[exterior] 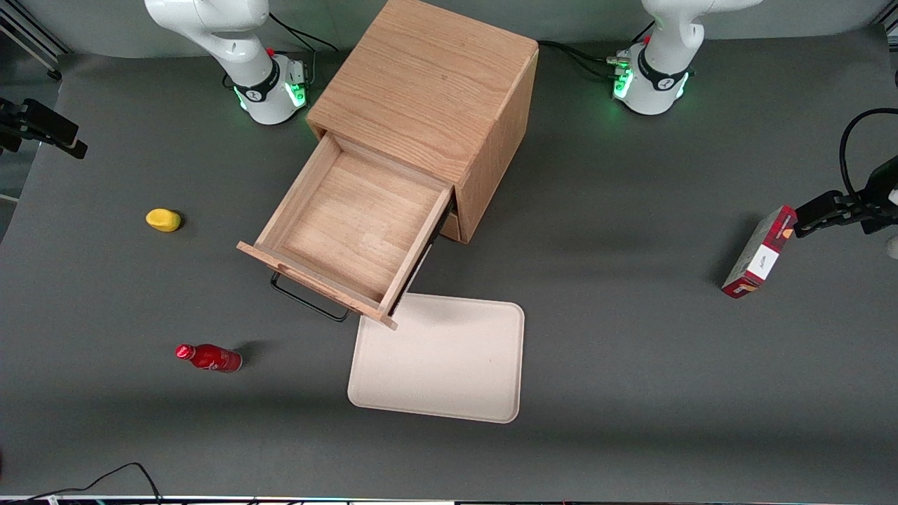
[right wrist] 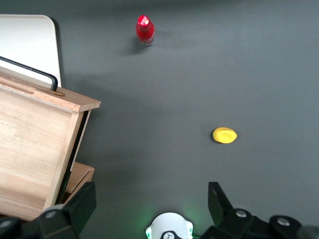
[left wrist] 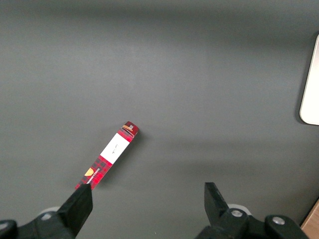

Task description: Close top drawer

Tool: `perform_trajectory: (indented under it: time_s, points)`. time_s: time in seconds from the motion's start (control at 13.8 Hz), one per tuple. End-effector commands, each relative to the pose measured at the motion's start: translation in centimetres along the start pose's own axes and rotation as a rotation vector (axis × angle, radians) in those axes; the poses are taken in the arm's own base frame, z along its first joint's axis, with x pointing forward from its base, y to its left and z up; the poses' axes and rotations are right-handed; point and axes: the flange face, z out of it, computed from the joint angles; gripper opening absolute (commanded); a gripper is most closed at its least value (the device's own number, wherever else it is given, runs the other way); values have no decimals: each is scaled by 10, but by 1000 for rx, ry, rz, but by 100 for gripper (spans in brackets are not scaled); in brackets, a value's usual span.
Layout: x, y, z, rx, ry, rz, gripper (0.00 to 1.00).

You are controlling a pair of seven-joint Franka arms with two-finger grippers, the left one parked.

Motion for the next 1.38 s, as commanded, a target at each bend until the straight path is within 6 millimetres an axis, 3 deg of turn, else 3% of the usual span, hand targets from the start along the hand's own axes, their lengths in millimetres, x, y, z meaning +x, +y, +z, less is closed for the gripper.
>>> perform_trajectory:
  time_s: [0.0,0.29,0.44,0.65,0.95,1.16,1.31]
  points:
    - [11,-5,0,18,0,-84,100]
    - [52,-65,-27,62,96,-196,100]
    - [77,-87,-18,83,108,-236,100]
    - [99,-124,-6,85,135,-320,100]
    - [104,-133,4,77,138,-707,100]
    - [114,-147,45,102,40,-956,100]
    - [115,-155,59,131,5,-1028,100]
